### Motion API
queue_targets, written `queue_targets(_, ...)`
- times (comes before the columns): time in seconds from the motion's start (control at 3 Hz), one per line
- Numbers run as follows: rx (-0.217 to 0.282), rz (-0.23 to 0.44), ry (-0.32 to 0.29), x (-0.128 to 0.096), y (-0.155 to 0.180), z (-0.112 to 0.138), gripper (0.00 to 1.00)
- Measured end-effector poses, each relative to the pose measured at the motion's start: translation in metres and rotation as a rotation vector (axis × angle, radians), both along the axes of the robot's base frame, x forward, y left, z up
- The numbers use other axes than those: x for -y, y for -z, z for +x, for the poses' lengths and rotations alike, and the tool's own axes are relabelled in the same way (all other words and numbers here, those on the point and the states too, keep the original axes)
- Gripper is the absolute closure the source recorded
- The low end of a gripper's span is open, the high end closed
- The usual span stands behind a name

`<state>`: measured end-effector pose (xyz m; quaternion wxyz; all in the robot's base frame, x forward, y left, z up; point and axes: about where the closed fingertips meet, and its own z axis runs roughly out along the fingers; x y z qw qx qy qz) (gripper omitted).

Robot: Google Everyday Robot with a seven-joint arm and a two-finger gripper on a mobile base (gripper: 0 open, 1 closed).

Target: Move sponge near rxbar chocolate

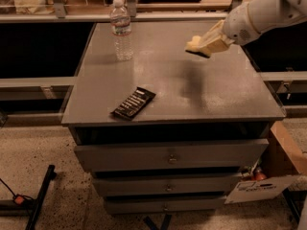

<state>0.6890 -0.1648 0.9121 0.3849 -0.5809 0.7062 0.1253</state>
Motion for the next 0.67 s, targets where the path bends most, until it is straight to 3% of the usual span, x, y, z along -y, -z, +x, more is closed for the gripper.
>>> queue_targets(0.33, 0.0, -0.028, -0.081, -0.005, 0.004, -0.02, 1.0)
queue_targets(0.67, 0.056, -0.068, -0.177, -0.012, 0.008, -0.046, 1.0)
